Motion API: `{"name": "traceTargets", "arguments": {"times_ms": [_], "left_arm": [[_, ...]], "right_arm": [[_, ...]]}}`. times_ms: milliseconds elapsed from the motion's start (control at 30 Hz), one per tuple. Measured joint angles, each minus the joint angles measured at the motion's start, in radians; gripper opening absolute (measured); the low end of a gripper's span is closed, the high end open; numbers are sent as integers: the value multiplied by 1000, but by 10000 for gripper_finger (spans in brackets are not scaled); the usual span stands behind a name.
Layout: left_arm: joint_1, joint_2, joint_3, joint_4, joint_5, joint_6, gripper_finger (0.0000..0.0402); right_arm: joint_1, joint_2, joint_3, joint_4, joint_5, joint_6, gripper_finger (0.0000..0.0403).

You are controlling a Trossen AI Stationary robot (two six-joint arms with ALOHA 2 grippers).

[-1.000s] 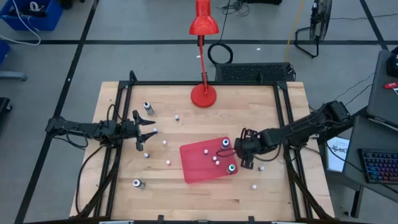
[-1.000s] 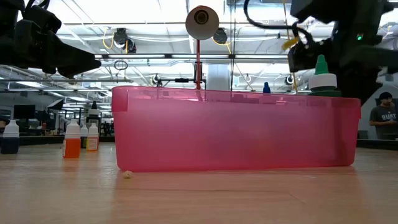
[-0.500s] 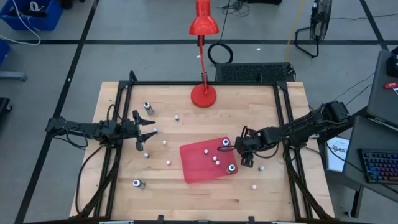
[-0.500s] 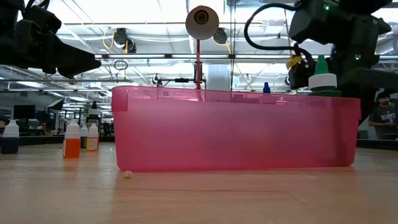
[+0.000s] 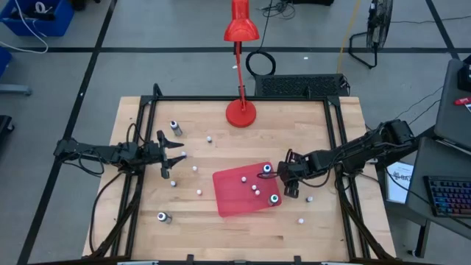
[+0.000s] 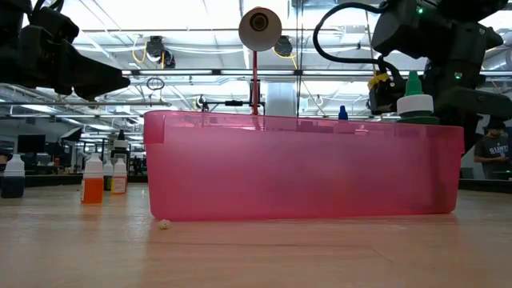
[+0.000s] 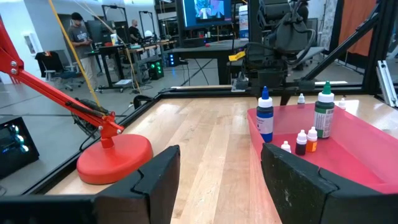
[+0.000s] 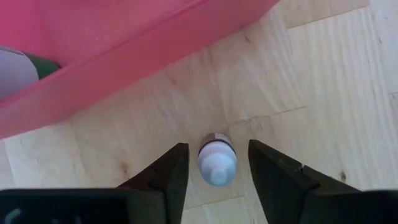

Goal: Pick & Place food coloring
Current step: Put the small red food coloring bottle into the pink bin

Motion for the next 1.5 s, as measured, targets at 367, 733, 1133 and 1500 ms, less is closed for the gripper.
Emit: {"name": "traceTargets", "arguments": {"times_ms": [367, 733, 1133, 1500], "left_arm": [[0, 0, 0, 0, 0, 0, 225], [0, 0, 0, 0, 0, 0, 225], [0, 0, 0, 0, 0, 0, 225], [0, 0, 0, 0, 0, 0, 225]], "right_arm": [[20, 0, 2, 59, 15, -88, 56], [113, -9, 290, -272, 266, -103, 56], [172, 89, 739, -200, 306, -356, 56], [133, 537, 1436, -592, 241, -563, 56]]}}
